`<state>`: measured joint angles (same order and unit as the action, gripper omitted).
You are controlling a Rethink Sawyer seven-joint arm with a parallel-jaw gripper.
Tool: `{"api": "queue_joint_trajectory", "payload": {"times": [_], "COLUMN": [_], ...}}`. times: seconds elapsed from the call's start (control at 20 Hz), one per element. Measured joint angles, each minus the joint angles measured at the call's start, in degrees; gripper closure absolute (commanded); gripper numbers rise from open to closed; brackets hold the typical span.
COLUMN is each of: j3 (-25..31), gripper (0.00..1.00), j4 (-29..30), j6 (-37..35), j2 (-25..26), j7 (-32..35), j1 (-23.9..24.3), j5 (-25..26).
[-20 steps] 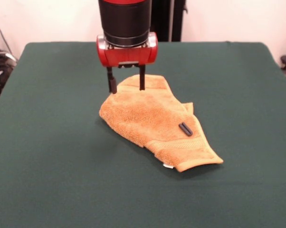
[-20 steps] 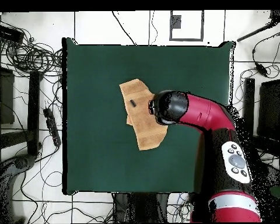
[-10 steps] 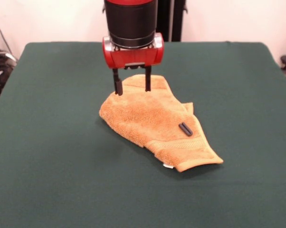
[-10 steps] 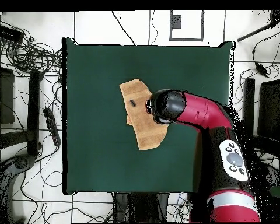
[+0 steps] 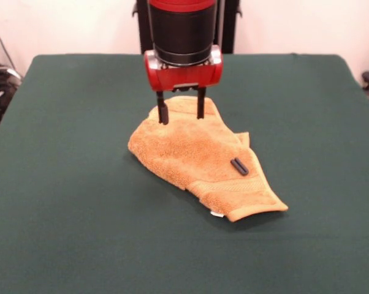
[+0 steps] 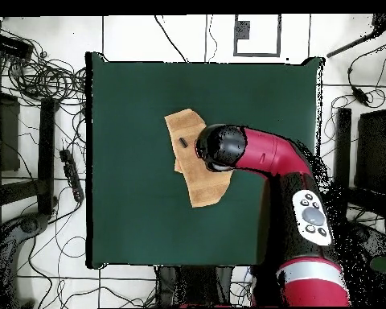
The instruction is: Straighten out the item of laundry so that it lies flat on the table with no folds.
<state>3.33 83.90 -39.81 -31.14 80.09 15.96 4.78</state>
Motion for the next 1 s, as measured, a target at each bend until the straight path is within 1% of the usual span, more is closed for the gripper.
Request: {"api": "queue_joint_trajectory", "payload": {"times": [0.3, 0.6, 1.0], "j3": [0.0, 0.4, 1.3], "gripper": [0.00, 0.00, 0.00], "j4": [0.1, 0.1, 0.2], "j6": [0.0, 0.0, 0.3], "j2": [-0.2, -0.1, 0.0], "j7": [0.0, 0.0, 0.0], "j1": [0.2, 1.6, 0.9], "j5": [0.0, -0.5, -1.2]}}
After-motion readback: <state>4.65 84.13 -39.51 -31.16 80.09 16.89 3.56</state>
